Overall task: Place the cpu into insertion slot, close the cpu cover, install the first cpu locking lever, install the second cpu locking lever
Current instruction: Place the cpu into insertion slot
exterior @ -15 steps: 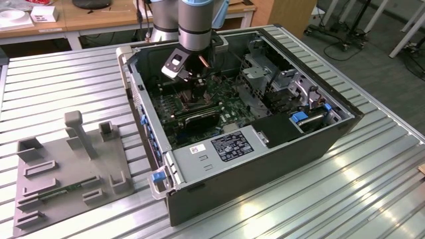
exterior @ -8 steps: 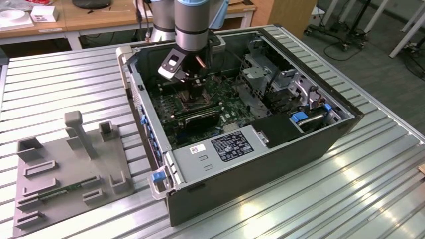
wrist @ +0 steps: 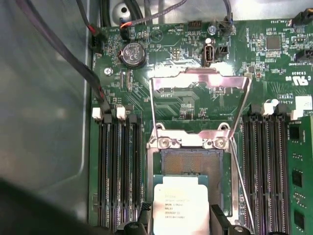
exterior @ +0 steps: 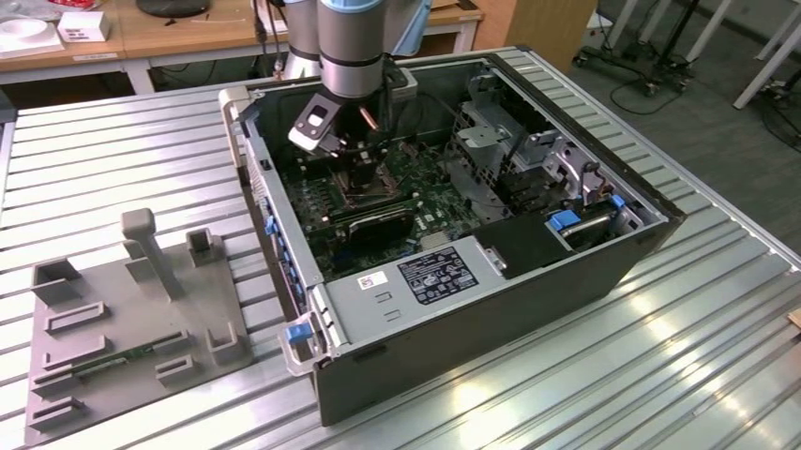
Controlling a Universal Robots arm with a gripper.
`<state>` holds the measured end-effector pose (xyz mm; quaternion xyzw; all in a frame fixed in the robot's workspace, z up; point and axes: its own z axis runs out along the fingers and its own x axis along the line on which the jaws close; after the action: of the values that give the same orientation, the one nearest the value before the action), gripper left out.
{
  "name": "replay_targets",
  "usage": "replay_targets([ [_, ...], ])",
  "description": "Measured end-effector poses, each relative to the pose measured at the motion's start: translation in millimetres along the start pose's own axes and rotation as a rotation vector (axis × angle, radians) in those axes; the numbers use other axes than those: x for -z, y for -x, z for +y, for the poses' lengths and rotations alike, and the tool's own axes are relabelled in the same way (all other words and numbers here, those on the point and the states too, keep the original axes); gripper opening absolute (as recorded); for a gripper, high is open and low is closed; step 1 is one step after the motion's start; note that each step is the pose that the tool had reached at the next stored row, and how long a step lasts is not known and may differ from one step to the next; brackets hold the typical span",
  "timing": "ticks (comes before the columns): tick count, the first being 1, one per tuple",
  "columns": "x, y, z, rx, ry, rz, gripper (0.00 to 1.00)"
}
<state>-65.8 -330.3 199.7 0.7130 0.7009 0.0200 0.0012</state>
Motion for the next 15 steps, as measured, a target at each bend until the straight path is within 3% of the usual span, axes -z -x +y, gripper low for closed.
replay_targets([
  [7,-0.1,0.1,0.5,0.000,-0.0008,0.0000,0.56],
  [13,-0.5,0.1,3.0,0.000,-0.0064,-0.0017,0.56],
  [15,-1.5,0.1,3.0,0.000,-0.0120,-0.0021,0.56],
])
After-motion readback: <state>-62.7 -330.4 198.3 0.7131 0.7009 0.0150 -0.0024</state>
